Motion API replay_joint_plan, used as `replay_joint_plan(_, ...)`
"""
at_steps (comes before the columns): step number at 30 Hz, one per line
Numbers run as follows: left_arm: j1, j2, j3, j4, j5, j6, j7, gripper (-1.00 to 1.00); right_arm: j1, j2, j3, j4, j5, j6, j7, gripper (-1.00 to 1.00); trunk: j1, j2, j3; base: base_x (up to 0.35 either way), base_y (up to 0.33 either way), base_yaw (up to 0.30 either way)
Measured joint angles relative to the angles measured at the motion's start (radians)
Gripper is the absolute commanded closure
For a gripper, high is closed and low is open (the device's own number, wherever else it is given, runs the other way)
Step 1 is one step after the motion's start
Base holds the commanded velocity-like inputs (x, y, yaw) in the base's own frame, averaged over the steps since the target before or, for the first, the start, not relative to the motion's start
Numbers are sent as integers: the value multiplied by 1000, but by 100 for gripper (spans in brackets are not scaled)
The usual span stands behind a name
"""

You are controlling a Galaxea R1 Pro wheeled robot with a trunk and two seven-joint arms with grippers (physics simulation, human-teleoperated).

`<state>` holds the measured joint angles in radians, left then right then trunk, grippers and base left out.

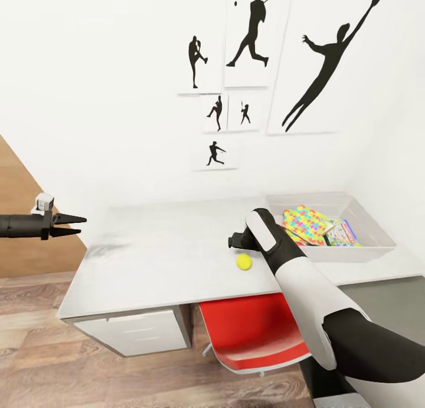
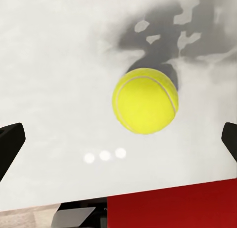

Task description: Put all the toys in the child's room - the three board games (two on the bed and one on the table), the two jigsaw puzzles on the table, and the tennis ball on the table - inside the toy box on the table in the child's room.

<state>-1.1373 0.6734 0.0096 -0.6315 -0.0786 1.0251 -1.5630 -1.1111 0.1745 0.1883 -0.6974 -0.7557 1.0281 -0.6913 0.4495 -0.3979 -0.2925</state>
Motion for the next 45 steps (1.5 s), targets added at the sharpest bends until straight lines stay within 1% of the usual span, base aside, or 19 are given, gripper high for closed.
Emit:
replay_joint_plan(19,0,0,-3,0,-5,-2,0,-100,-4,0,-4,-7,2,-5,0,-100,0,0,-31,0,0,0)
replay_joint_plan(35,0,-1,-2,0,-6,-2,0,-100,-3,0,6,-8,3,-83,4,-100,0,0,-58,0,0,0)
replay_joint_plan(45,0,-2,-2,0,-7,-3,1,-100,-2,0,9,-9,4,-95,4,-100,0,0,-74,0,-2,0)
